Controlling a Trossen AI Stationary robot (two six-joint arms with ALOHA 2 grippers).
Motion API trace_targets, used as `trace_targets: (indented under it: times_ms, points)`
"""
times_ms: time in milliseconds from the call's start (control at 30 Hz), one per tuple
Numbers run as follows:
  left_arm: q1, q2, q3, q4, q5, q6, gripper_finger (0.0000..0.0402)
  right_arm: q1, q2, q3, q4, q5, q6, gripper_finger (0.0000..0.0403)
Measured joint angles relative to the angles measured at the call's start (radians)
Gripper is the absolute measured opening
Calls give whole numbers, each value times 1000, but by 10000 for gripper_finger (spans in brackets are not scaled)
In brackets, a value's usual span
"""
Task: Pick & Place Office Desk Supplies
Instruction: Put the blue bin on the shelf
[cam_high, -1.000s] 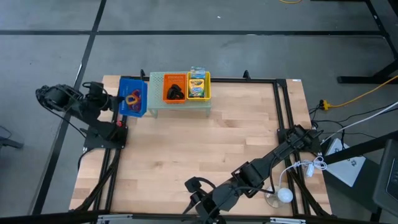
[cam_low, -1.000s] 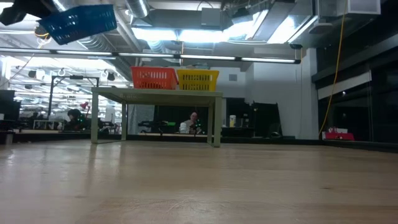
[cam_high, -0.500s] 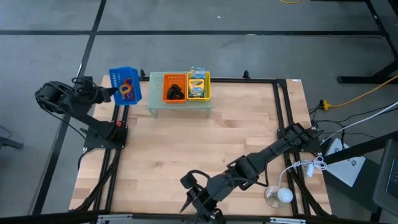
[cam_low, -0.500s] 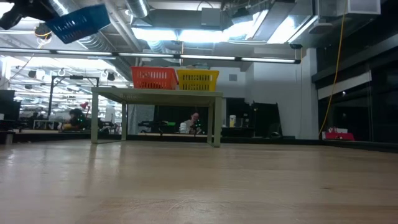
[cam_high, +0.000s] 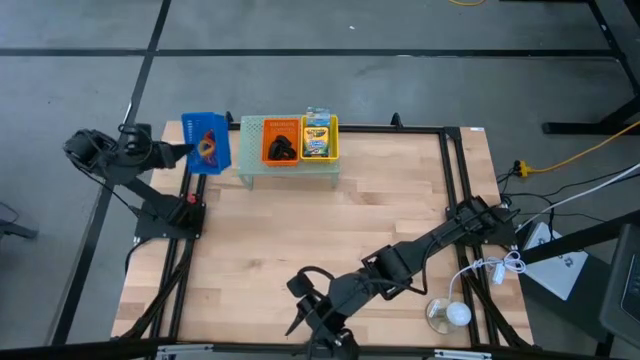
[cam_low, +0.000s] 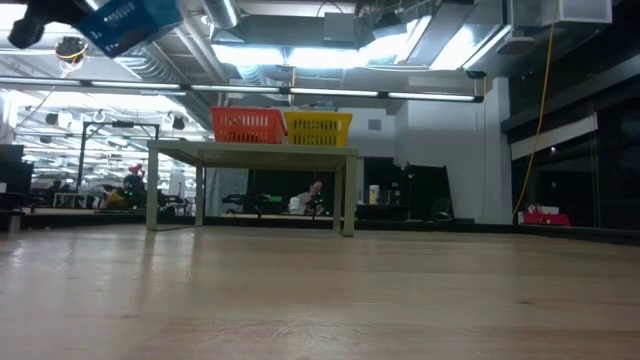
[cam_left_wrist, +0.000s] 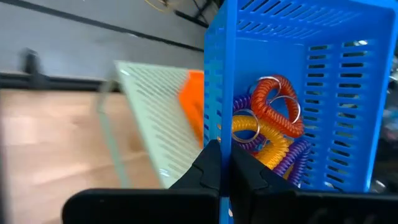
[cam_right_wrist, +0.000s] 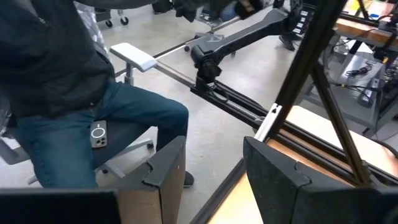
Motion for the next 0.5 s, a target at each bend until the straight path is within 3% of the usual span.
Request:
trace_targets:
  times_ms: [200,500]
  points:
    - [-52,2,-100,226,55,70,3,-15,0,0,0,-5,0,162]
    - [-57,0,-254,263,159,-19,4,-14,0,0,0,-9,-30,162]
